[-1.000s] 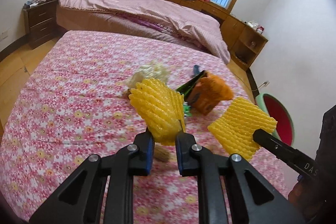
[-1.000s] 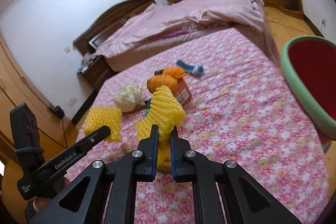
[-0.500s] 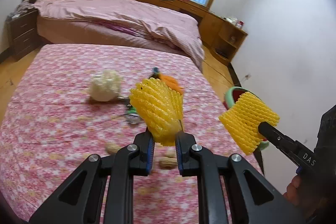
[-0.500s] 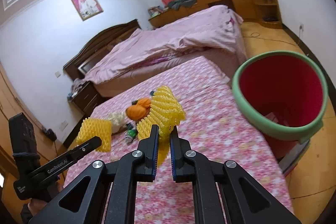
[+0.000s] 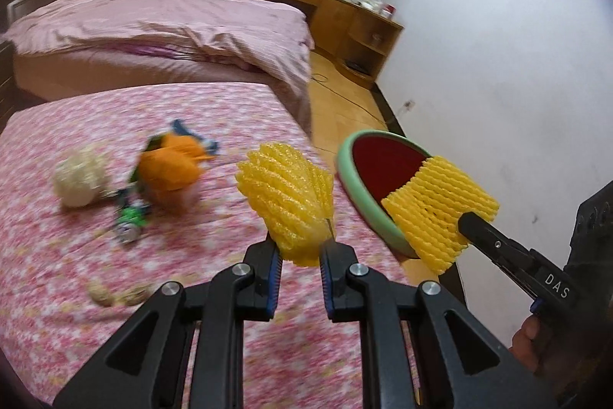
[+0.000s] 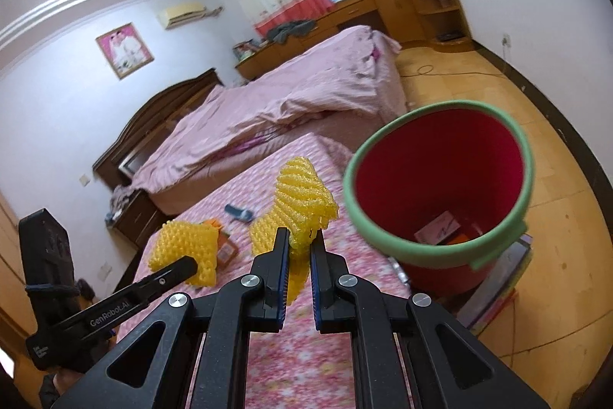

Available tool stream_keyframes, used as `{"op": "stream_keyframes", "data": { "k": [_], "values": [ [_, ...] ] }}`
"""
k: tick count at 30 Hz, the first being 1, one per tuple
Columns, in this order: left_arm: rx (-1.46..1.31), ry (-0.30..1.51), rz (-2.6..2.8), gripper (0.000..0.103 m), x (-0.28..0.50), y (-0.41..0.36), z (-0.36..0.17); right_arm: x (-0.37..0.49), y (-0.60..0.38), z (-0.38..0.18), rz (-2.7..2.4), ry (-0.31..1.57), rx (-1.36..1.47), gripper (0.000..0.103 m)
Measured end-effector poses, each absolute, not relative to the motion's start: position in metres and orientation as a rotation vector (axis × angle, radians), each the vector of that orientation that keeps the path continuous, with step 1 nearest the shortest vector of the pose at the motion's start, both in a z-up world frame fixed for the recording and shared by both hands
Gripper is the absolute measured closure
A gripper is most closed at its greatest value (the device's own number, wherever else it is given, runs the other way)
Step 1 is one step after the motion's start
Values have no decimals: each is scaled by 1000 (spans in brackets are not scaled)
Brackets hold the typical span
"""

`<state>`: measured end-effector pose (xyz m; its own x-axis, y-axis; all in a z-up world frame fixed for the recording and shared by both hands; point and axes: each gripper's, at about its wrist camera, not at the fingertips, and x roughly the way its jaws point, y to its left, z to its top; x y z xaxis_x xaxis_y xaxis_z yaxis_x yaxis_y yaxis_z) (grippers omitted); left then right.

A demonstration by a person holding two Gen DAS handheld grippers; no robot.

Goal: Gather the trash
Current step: 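Carry both yellow foam nets over the red bucket and open both grippers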

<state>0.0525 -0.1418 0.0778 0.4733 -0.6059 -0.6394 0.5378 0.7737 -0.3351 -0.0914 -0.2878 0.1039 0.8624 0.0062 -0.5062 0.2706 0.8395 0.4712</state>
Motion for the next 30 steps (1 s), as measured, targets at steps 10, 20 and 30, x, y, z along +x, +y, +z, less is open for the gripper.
{"op": "stream_keyframes", "data": {
  "k": [10,20,30],
  "values": [
    [6,822,-823,86,57,-223,77,-102,-340,91,-273,506,609,93],
    [62,870,-884,86,69,-283,56,-97,-373,69,-371,541,636,93],
    [118,917,-893,86,81,-318,30,-86,-396,49,-409,575,645,91]
  ]
}}
